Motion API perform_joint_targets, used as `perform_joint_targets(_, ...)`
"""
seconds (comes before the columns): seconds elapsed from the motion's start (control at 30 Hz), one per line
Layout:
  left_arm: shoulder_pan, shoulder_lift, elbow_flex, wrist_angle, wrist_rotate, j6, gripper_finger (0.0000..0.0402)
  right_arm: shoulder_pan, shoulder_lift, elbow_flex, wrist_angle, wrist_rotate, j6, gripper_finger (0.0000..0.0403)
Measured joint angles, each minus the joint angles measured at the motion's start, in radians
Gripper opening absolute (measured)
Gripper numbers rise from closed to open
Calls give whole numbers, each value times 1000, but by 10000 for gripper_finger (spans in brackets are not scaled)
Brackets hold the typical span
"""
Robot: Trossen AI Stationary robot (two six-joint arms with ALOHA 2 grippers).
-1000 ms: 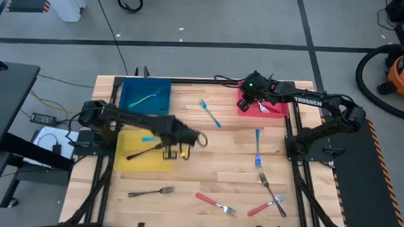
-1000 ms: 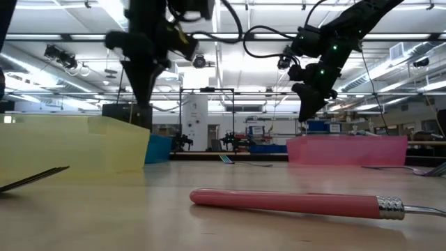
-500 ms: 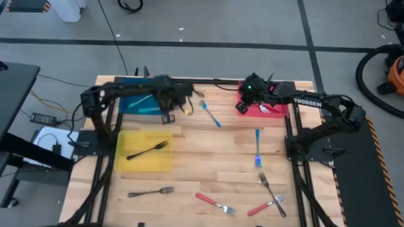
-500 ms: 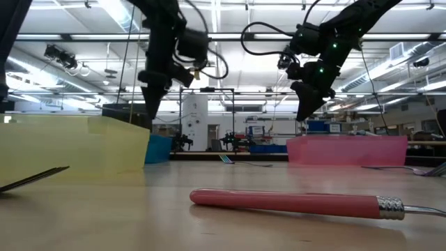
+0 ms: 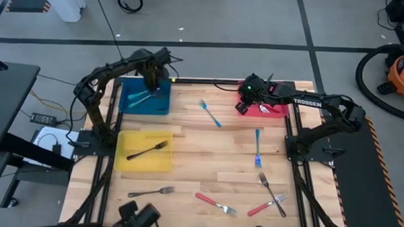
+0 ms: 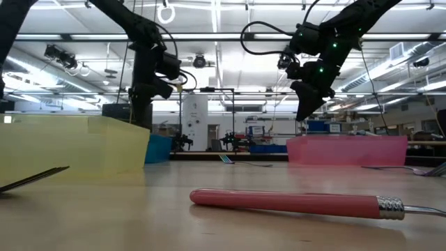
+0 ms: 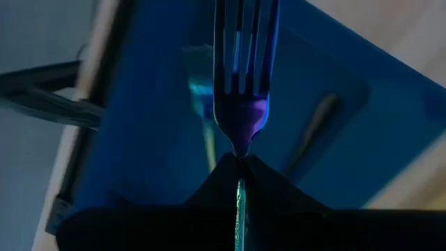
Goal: Sort silverware by color (type)
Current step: Put the blue fork into the blue bin
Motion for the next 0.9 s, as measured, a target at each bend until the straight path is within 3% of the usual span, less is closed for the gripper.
perform_joint_targets(0.2,62,0,0,34,81,-3,13,0,0,0,-15,0,0,98)
perform_joint_targets(0.57,63,0,-1,72,90,44,13,0,0,0,-14,0,-7,98)
perform_joint_targets(0.73,64,0,-1,72,177,81,13,0,0,0,-13,0,-7,99)
perform_joint_targets(0.9,64,10,-2,50,188,81,13,0,0,0,-13,0,-7,98)
